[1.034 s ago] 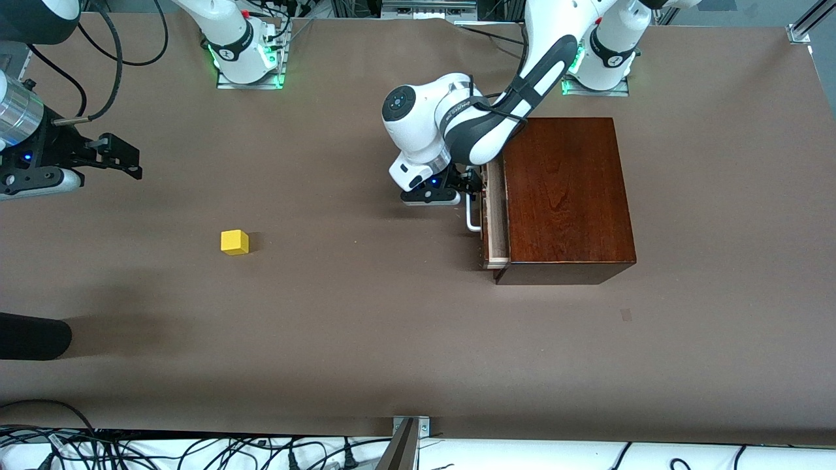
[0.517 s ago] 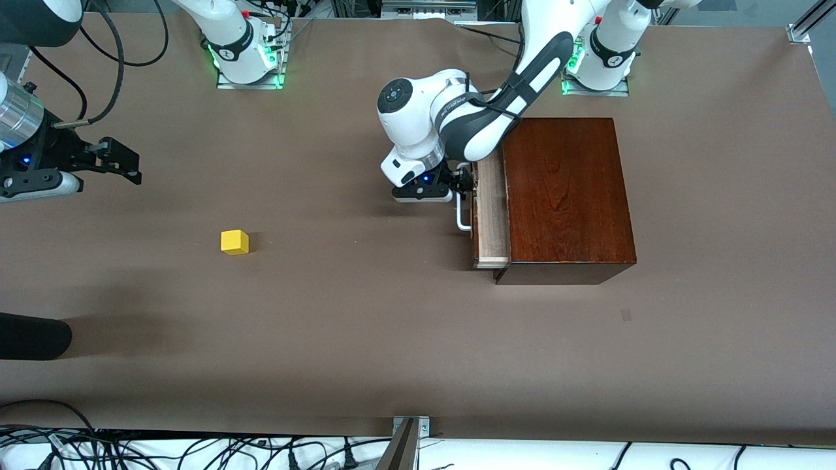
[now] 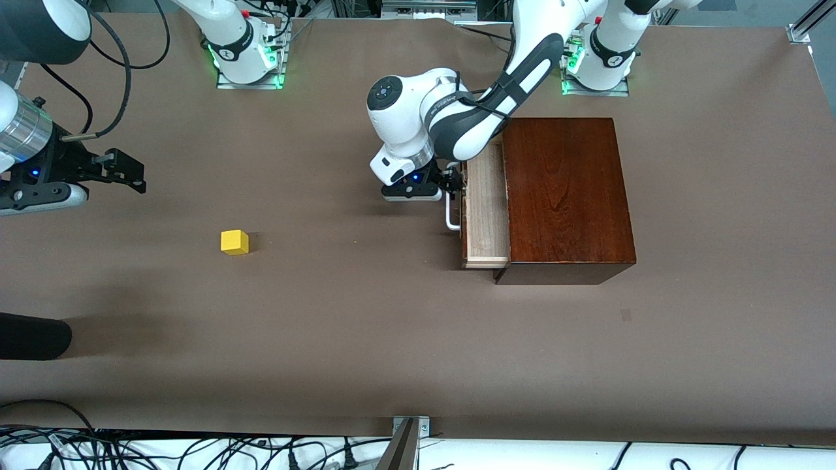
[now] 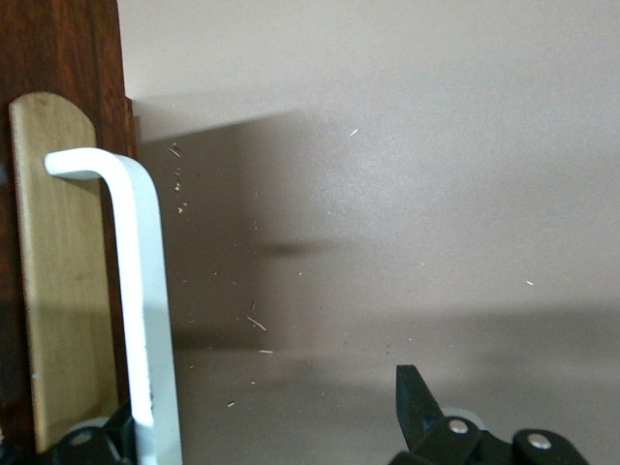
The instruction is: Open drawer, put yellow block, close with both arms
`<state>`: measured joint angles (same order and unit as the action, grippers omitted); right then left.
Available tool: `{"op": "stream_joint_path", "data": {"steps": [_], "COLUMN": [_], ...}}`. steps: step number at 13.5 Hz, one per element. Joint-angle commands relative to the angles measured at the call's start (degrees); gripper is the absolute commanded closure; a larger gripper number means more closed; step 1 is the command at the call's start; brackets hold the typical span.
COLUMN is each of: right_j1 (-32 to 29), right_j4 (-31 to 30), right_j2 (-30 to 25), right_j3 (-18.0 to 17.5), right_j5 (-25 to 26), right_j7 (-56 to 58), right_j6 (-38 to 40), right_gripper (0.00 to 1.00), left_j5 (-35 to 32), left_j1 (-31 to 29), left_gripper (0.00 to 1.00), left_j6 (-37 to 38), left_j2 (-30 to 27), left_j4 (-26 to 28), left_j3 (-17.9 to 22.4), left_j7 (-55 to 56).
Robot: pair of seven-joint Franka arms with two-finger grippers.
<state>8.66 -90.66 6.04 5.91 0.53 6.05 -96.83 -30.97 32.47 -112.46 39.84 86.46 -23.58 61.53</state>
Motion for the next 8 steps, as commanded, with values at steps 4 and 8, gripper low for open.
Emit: {"op": "stream_joint_path", "data": {"steps": [4, 8], "right_j1": [-0.05, -0.05], "right_j4": [-0.22, -4.94], "right_j2": [0.19, 3.09], "right_j3": [-0.81, -0.81], "right_j5": [0.87, 0.52], "right_j7": [3.88, 1.69], "right_j6": [3.93, -2.55], "right_gripper": [0.00, 0.00], "left_j5": [2.15, 1.80], "left_j1": [2.94, 3.30], "left_gripper": [0.00, 0.00], "left_j6": [4.86, 9.96], "left_j2": [4.81, 3.93], "left_j4": [-11.30, -12.01], "left_j3": [-1.21, -1.21], "left_j7": [-6.41, -9.05]}}
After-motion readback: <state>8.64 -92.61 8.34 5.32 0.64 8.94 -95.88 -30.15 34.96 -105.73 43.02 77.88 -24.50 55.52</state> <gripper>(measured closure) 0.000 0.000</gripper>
